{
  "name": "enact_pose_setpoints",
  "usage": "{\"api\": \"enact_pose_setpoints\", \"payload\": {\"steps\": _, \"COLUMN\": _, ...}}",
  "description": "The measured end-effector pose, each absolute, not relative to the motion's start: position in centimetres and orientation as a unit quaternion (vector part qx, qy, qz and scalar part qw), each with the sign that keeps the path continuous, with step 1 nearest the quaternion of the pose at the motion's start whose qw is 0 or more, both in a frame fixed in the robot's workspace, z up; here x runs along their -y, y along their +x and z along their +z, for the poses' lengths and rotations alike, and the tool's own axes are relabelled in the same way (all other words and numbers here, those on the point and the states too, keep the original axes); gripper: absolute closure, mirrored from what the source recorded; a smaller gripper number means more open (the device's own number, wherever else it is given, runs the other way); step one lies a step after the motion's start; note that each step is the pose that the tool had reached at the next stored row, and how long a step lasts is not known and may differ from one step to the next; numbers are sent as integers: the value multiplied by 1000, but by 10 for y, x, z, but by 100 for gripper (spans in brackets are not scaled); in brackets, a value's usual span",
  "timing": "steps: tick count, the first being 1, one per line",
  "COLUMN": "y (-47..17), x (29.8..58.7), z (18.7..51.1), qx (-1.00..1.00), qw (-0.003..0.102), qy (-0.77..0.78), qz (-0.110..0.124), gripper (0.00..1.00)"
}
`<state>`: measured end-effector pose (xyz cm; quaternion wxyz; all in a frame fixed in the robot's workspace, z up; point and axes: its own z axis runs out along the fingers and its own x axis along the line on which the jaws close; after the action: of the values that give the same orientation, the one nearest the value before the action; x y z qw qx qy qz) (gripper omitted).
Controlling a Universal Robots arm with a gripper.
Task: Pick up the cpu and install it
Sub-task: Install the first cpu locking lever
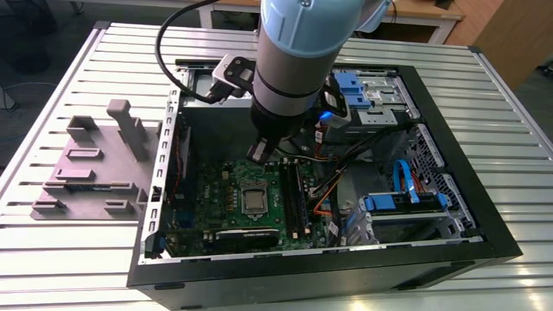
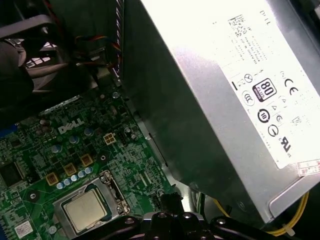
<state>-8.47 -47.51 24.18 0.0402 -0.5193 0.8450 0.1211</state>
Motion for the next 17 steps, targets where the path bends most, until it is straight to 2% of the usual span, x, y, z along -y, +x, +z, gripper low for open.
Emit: {"api": "enact_pose_setpoints", "payload": {"steps": 17, "y": -85, "x": 509, "z": 242, "qx": -846, "qw": 37, "qy": -520, "qz": 116, "gripper": 89}}
